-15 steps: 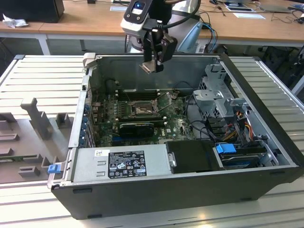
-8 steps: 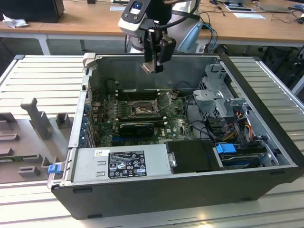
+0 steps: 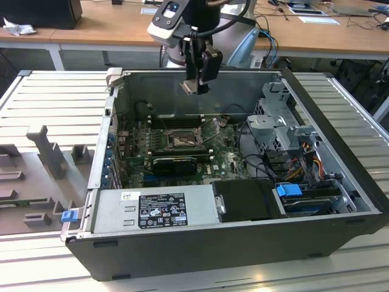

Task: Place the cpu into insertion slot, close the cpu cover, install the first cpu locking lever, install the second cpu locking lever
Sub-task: 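Place the cpu into insertion slot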

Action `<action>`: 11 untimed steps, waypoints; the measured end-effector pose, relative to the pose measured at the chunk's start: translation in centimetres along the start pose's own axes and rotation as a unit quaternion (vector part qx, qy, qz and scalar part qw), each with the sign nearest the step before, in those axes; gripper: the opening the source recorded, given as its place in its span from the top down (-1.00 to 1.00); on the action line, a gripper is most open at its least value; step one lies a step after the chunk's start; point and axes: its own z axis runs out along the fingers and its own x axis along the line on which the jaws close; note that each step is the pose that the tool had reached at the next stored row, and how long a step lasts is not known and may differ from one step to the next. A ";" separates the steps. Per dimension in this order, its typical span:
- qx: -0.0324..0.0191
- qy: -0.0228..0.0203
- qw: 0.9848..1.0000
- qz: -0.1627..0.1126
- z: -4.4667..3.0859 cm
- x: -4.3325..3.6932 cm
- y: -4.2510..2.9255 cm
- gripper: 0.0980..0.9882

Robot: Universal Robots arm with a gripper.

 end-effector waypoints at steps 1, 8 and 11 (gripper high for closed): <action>0.000 0.000 1.000 0.005 0.01 0.00 0.00 0.03; -0.001 -0.004 0.999 0.047 0.14 0.00 -0.01 0.03; -0.002 -0.008 0.996 0.090 0.28 -0.01 -0.02 0.03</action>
